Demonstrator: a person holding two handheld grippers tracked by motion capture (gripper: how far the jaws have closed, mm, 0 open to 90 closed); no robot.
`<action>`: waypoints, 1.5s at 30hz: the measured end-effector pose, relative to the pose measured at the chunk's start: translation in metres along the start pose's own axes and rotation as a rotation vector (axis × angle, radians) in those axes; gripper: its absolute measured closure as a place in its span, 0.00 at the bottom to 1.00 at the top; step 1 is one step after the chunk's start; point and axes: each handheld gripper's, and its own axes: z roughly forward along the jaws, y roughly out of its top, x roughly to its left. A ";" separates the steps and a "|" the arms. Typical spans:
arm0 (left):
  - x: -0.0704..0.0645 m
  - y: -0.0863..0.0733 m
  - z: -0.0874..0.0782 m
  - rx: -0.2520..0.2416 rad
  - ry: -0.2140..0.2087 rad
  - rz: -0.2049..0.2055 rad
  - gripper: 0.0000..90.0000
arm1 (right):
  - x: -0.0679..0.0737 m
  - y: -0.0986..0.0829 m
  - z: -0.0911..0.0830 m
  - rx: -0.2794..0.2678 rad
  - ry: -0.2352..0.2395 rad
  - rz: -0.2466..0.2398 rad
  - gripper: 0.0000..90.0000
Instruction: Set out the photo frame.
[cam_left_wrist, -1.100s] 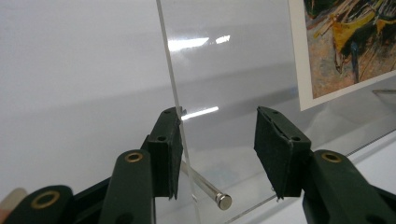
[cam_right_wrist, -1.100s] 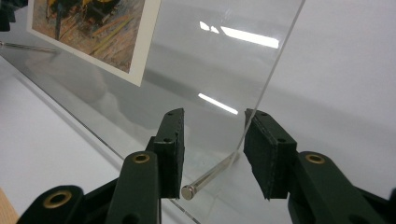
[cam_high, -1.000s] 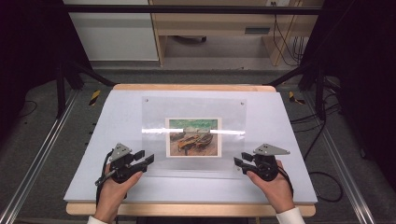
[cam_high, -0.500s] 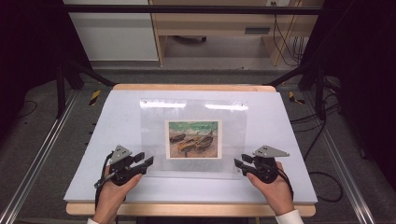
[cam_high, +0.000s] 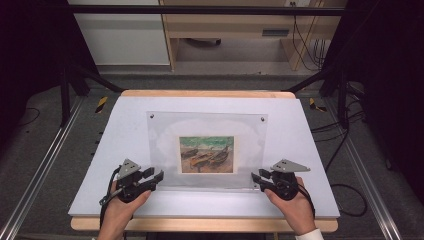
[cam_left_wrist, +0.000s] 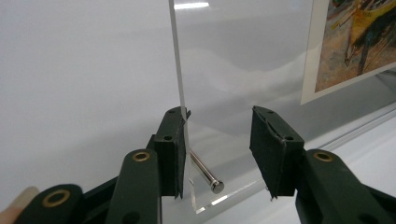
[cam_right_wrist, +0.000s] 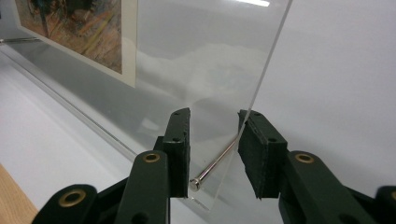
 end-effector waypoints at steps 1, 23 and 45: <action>0.000 0.000 0.000 0.000 -0.002 -0.003 0.62 | 0.000 0.000 0.000 0.000 -0.002 0.000 0.72; -0.004 -0.008 -0.004 0.039 0.002 0.043 0.63 | 0.006 -0.008 -0.003 0.030 0.027 -0.007 0.70; -0.009 -0.012 -0.019 0.064 0.026 0.139 0.29 | 0.010 -0.009 -0.015 0.055 -0.039 -0.097 0.29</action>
